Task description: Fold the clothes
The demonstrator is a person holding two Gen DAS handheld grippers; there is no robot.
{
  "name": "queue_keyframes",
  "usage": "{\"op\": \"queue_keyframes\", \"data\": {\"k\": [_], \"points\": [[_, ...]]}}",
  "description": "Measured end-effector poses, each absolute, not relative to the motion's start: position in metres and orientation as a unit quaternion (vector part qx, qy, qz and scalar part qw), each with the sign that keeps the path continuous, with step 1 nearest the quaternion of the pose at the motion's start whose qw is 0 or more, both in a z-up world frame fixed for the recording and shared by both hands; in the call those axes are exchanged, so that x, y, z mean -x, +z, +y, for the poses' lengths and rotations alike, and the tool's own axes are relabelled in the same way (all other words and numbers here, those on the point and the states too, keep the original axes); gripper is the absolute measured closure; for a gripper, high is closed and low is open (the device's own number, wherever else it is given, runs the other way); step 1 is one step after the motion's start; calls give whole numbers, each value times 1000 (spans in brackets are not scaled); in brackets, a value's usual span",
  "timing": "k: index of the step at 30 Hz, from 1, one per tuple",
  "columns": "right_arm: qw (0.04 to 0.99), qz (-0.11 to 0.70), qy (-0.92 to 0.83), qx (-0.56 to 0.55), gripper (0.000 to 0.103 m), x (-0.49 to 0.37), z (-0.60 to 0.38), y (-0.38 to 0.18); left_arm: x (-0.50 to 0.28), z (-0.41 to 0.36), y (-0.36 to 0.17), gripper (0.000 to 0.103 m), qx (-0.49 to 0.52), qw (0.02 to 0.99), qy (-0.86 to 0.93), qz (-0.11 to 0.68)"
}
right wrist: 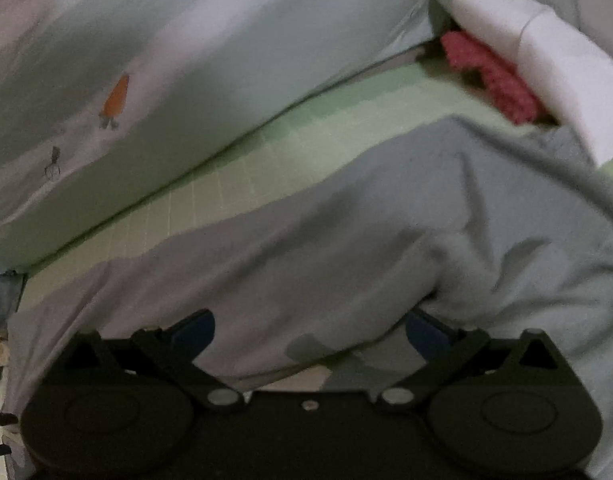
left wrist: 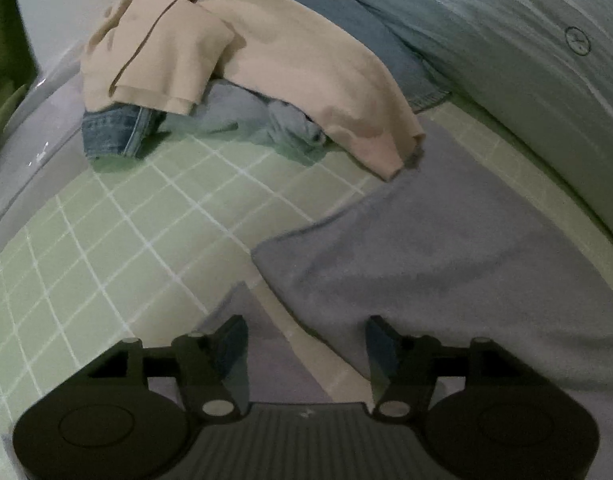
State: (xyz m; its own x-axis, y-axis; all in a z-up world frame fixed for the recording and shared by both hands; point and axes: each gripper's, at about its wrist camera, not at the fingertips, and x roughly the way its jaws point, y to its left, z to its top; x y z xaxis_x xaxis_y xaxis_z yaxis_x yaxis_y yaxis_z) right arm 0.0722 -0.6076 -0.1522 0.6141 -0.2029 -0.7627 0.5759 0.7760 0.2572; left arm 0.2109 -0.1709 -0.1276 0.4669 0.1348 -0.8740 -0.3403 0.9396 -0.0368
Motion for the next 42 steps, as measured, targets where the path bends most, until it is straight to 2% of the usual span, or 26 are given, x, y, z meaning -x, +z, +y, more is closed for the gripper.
{"op": "queue_keyframes", "data": {"k": [5,8,9,10,11,12,13,14,22,26,31,34,36,38,40,42], "points": [[839,378,-289,-263,13,-88,-604,-169,-220,-164,-131,33,77,858,120,493],[820,379,-317,-287,32,-92,-613,-178,-222,-158,-131,35,84,863,114,486],[816,377,-329,-291,44,-91,-615,-180,-223,-155,-132,37,89,863,113,484],[815,375,-333,-290,70,-90,-617,-179,-225,-153,-131,46,88,864,118,482],[815,376,-334,-290,84,-90,-619,-177,-227,-152,-131,62,88,865,122,480],[815,376,-334,-289,97,-89,-621,-175,-229,-150,-130,72,88,865,126,478],[814,377,-335,-288,98,-89,-623,-174,-231,-147,-130,92,97,865,118,478],[814,377,-335,-287,98,-89,-625,-172,-232,-145,-129,99,106,864,111,479],[840,364,-302,-266,99,-58,-621,-133,-208,-131,-108,100,125,868,97,470],[829,376,-295,-290,99,-44,-633,-139,-197,-132,-107,100,108,863,100,483],[849,347,-280,-284,100,-69,-655,-131,-254,-167,-85,101,154,870,63,464],[868,269,-283,-307,100,-76,-673,-82,-287,-199,-12,101,164,909,11,383],[880,208,-281,-320,100,-64,-676,-45,-287,-202,52,101,181,935,-23,305],[894,164,-276,-312,100,-46,-670,-20,-271,-196,93,100,158,959,-18,234],[904,161,-268,-291,100,-38,-658,-14,-258,-182,101,100,133,969,1,207],[904,193,-249,-289,100,-41,-647,-33,-252,-165,75,100,116,964,31,239]]}}
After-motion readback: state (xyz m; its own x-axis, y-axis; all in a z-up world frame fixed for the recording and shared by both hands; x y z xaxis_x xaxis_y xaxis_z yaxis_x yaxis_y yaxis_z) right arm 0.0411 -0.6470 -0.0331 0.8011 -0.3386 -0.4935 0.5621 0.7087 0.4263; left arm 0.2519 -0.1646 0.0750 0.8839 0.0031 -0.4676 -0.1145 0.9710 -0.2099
